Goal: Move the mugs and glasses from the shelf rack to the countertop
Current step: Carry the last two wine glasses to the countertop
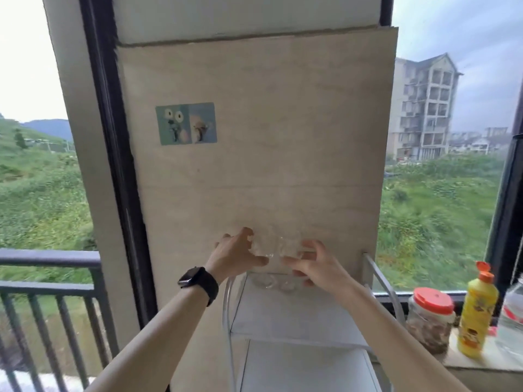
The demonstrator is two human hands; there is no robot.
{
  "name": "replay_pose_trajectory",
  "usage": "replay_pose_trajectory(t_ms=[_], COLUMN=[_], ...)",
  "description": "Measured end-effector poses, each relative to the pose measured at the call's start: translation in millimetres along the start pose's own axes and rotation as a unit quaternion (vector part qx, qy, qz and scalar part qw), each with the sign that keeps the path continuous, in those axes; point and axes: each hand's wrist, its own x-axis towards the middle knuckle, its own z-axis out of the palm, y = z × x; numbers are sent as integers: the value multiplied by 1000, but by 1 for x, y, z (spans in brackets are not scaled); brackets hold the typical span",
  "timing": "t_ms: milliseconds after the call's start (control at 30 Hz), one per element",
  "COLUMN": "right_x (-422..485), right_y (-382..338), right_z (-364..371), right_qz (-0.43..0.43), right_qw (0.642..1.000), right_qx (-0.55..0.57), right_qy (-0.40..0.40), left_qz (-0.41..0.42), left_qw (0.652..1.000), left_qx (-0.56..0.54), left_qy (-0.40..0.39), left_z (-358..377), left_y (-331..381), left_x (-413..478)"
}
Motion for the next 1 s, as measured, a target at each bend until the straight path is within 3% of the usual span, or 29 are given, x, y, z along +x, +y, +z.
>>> replay_pose_trajectory(t_ms=[333, 500, 733, 1000], right_x=[25, 25, 7, -67], right_y=[11, 10, 0, -5], right_z=[15, 18, 1, -36], right_qz=[38, 41, 11, -52], right_qw=[990, 981, 973, 974], right_qx=[132, 189, 229, 219], right_qy=[-45, -23, -1, -2], left_qz=[-29, -9, 12, 56], left_qw=[997, 995, 950, 907], left_qx=[-67, -93, -297, -418], left_qy=[33, 46, 98, -10], left_z=[21, 17, -4, -21], left_y=[-2, 1, 16, 34], left_x=[10, 2, -20, -81])
